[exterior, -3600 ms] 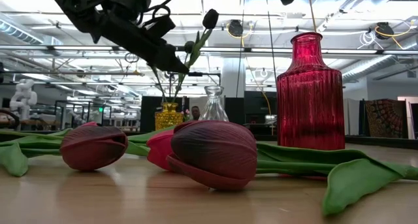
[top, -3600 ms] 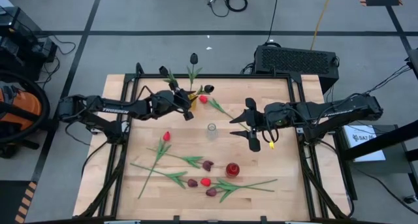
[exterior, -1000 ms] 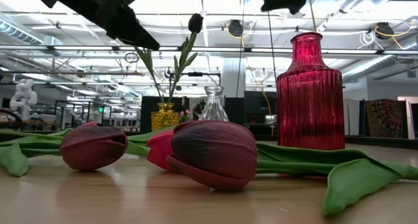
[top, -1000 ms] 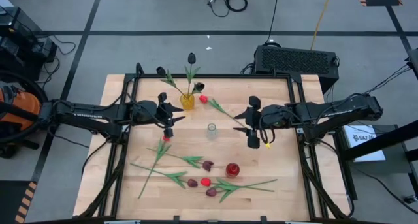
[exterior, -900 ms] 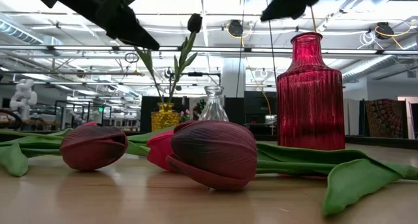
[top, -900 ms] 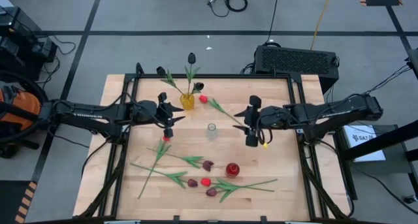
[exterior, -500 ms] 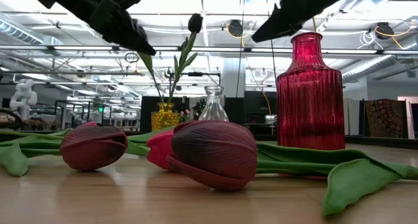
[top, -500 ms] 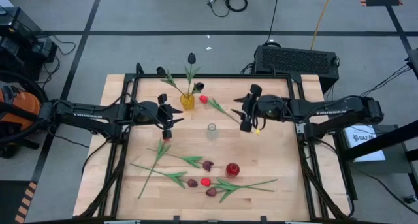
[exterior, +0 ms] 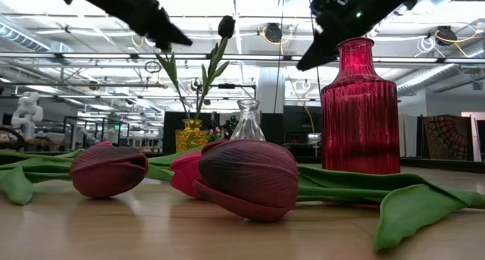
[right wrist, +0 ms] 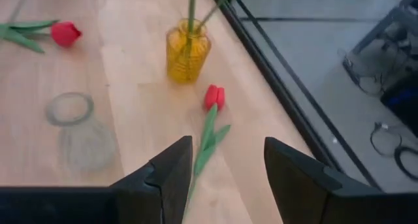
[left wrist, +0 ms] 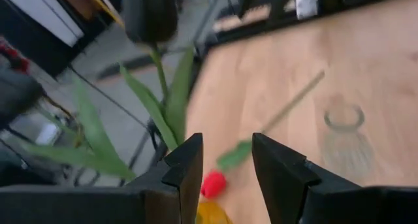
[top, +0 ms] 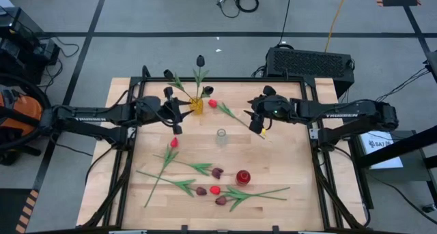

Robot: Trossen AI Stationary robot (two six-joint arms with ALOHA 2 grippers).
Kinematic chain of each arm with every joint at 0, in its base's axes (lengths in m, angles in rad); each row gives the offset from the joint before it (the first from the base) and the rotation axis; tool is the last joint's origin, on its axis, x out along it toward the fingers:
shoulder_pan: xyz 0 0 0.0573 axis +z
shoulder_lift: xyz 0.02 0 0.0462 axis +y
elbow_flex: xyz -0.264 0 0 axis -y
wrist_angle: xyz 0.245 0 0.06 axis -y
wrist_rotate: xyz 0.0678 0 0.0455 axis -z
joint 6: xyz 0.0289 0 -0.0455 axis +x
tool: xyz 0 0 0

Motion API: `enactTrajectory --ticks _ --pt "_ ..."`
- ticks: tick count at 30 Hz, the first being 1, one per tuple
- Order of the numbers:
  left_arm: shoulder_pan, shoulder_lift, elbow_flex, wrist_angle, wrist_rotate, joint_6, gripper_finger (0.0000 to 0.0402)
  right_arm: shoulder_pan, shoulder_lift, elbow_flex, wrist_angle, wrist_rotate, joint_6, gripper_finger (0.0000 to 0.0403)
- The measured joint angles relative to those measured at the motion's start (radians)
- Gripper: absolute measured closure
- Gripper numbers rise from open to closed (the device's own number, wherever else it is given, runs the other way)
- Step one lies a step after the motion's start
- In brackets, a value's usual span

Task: Sort flowers into vase by color
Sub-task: Adjust the transparent vase

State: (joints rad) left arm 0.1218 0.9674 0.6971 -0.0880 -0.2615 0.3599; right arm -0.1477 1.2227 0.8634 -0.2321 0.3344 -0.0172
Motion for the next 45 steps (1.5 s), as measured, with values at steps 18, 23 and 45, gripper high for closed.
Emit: enactTrajectory --ticks 18,23,45 --pt "-0.030 0.000 0.000 -0.449 0.136 -0.425 0.0262 -0.037 0.317 -0.001 0.020 -0.124 0.102 0.0220" --pt "-0.089 0.000 0.000 -0.517 0.142 -0.538 0.0262 -0.053 0.351 -0.001 0.098 -0.128 0.095 0.0220" --pt "-0.214 0.001 -0.086 -0.434 0.074 -0.617 0.0262 -0.091 0.501 0.000 0.396 -0.315 0.013 0.0220"
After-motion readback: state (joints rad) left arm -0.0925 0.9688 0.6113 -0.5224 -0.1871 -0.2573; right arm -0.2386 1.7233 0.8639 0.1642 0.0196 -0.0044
